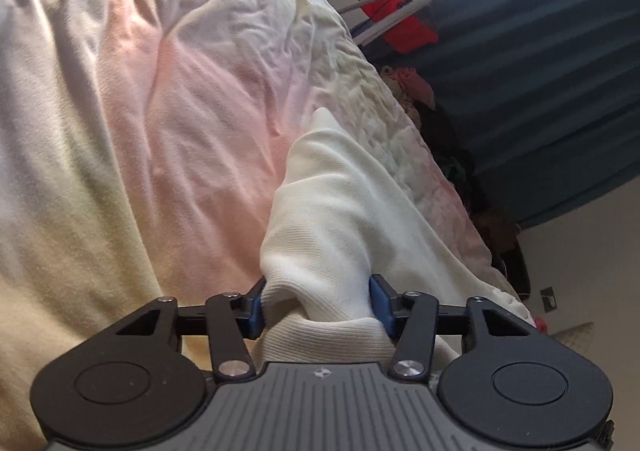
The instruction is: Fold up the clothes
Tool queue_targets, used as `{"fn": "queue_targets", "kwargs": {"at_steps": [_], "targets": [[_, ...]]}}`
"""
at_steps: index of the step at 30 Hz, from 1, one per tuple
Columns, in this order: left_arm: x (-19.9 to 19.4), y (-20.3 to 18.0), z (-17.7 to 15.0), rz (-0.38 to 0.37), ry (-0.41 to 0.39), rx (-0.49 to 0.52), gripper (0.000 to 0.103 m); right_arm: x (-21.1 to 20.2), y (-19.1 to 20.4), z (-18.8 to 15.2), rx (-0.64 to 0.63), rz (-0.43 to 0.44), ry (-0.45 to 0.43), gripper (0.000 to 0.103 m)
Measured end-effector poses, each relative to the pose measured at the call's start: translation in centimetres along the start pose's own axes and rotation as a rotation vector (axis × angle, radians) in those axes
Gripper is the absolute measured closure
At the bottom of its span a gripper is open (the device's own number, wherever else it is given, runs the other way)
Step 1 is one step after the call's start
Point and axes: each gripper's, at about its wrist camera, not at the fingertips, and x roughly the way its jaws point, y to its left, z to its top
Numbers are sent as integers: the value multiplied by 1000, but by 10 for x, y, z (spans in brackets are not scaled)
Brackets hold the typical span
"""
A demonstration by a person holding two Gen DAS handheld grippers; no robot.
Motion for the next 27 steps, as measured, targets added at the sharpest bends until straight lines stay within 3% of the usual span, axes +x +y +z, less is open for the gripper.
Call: {"fn": "queue_targets", "kwargs": {"at_steps": [3,7,13,18,22,27], "targets": [[1,-32,4,-49,33,13,58,-28,9,26,-10,19,-42,70],[34,-108,4,-73,71,85,60,-63,-5,81,64,-2,-93,70],[133,-248,4,-121,114,218,60,-103,-53,181,162,-67,-251,70],[244,-362,2,-133,156,305,60,-104,-106,266,252,-134,-390,69],[326,-418,-5,-145,190,367,60,-87,-150,315,281,-174,-456,69],[412,-427,-23,-119,250,439,59,-56,-197,331,288,-269,-514,69]]}}
